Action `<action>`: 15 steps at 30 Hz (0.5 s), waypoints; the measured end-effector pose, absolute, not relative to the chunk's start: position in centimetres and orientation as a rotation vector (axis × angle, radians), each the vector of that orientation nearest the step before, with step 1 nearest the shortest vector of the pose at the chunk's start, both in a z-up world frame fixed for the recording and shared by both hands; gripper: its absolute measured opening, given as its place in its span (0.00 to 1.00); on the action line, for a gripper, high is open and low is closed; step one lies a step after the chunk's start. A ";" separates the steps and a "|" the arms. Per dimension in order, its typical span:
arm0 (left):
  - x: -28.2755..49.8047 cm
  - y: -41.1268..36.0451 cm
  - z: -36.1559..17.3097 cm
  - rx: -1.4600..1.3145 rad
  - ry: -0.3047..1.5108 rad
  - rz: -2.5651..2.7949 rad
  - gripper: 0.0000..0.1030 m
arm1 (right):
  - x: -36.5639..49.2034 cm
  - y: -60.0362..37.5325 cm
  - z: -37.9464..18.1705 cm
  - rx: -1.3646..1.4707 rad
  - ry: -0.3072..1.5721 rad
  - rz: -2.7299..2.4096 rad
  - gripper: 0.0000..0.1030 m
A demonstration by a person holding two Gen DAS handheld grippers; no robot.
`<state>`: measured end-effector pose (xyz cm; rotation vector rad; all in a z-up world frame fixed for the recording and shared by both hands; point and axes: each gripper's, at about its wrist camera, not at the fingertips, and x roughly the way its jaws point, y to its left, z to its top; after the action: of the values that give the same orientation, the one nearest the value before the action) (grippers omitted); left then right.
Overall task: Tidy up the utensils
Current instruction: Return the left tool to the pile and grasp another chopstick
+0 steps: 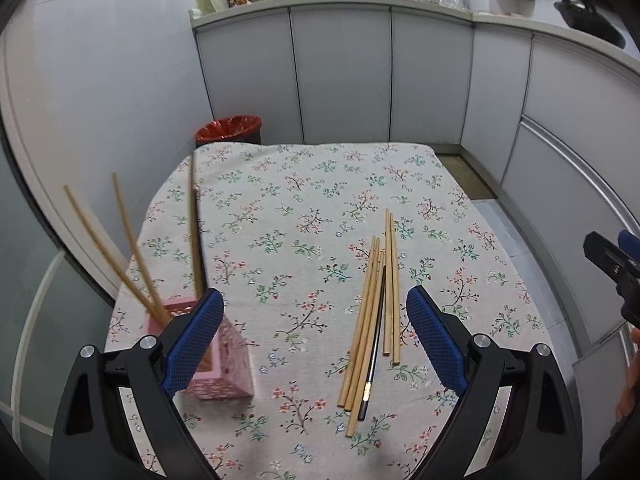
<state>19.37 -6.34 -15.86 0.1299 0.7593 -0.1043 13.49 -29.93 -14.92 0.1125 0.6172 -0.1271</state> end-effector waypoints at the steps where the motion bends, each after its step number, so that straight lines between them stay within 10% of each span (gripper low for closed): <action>1: 19.9 -6.7 -16.1 0.132 0.770 -0.108 0.87 | 14.0 -30.1 -15.3 0.110 0.627 -0.126 0.93; 5: 22.6 -8.4 -17.9 0.145 0.800 -0.150 0.79 | 15.9 -30.4 -16.8 0.100 0.660 -0.101 0.93; 15: 30.9 -10.5 -24.1 0.058 0.994 -0.296 0.21 | 21.1 -30.9 -20.1 0.129 0.732 -0.084 0.93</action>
<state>30.92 -10.49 -24.14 0.0577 0.9944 -0.2959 21.09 -30.88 -20.13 0.1290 0.7323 -0.0844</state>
